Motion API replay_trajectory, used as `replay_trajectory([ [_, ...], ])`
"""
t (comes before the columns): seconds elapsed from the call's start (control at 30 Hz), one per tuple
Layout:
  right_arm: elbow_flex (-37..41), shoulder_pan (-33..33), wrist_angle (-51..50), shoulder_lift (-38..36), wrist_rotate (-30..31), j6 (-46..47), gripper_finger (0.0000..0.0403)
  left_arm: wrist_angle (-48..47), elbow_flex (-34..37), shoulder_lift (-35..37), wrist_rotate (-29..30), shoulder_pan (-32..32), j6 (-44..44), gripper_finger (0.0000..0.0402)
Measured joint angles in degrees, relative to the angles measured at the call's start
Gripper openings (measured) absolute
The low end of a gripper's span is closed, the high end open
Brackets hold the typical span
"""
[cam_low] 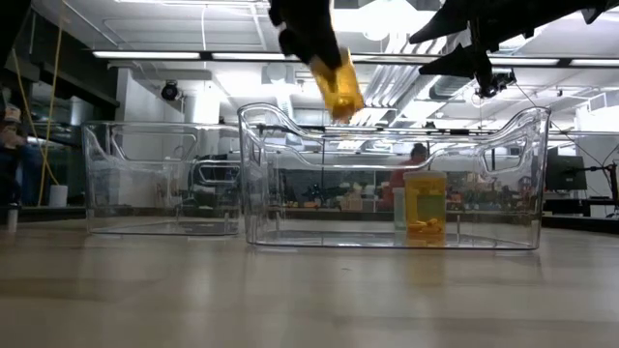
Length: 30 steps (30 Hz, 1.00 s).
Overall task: Pick and place medicine bottles into bin by pill shape (circle, oval)
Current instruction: Put the top orange capsule bottle into the right transparent bin
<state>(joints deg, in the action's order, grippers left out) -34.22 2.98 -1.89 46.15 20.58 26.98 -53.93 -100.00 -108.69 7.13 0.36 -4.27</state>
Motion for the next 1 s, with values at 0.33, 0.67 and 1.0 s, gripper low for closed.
replay_trajectory([
  [0.33, 0.0, 0.0, -0.2, 0.02, 0.0, 0.0, 0.0291, -1.98, -0.51, -7.56, -0.56, -0.51, 0.08, 0.0192],
  [0.67, 0.0, 0.0, -0.42, 0.0, 0.0, -0.02, 0.0291, -1.17, -0.47, -10.94, 2.32, -0.48, 2.57, 0.0193],
  [1.0, 0.0, -0.02, -0.66, 0.0, 0.02, -0.17, 0.0291, 1.9, -0.27, -12.95, 2.26, -0.48, 4.06, 0.0193],
])
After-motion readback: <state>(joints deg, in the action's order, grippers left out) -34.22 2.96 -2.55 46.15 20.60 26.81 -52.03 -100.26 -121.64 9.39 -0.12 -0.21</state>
